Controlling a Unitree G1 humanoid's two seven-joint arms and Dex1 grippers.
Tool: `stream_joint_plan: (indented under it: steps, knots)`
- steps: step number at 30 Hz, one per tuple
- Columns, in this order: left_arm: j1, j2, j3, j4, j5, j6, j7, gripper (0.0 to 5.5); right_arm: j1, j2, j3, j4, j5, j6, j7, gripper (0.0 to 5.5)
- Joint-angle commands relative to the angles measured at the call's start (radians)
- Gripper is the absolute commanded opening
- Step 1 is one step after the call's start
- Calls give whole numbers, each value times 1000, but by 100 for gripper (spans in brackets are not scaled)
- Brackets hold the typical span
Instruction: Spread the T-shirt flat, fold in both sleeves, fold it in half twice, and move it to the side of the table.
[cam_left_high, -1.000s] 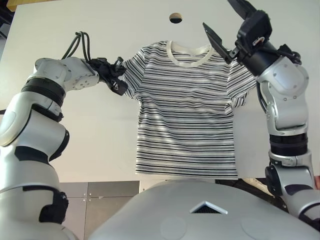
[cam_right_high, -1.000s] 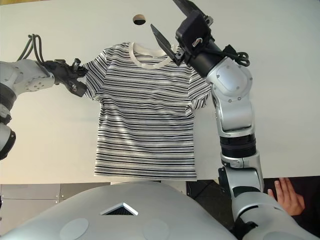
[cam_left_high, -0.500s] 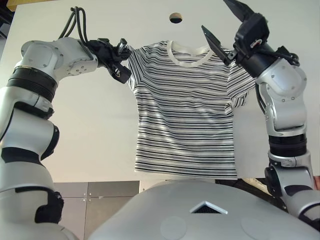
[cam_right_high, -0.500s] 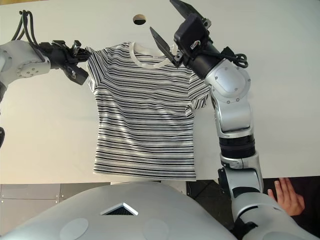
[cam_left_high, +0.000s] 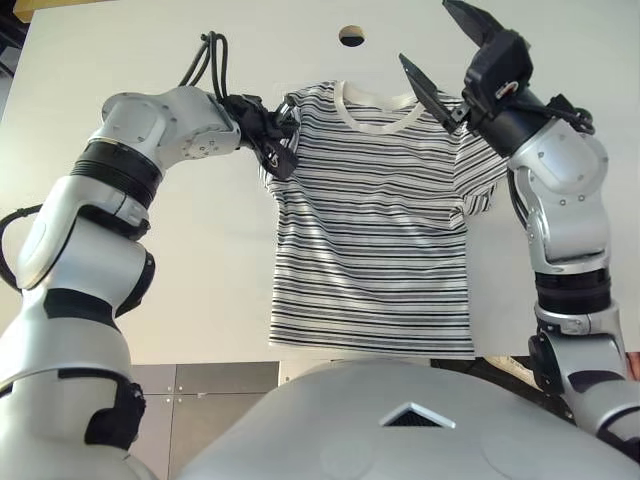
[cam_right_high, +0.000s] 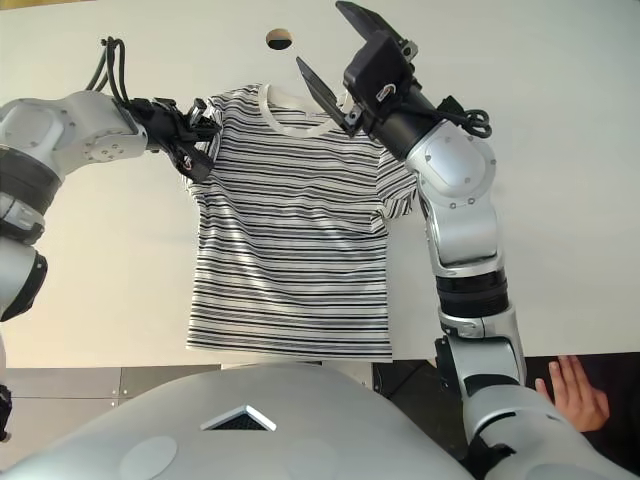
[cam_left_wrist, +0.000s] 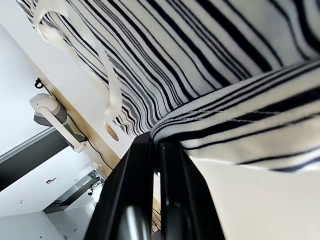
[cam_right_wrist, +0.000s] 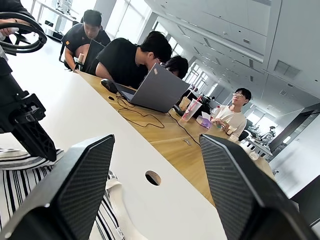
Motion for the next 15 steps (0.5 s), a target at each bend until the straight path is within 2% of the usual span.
stream_joint_plan:
  steps: [1,15]
  knots:
    - [-25,-20,27,4,-33,16,-27,14,0,-1,6,10,-14,-6,-3,313]
    - [-7,-114,37,-54,-88,49,-116,14,7,1,7,7,-20,-2,-12,313]
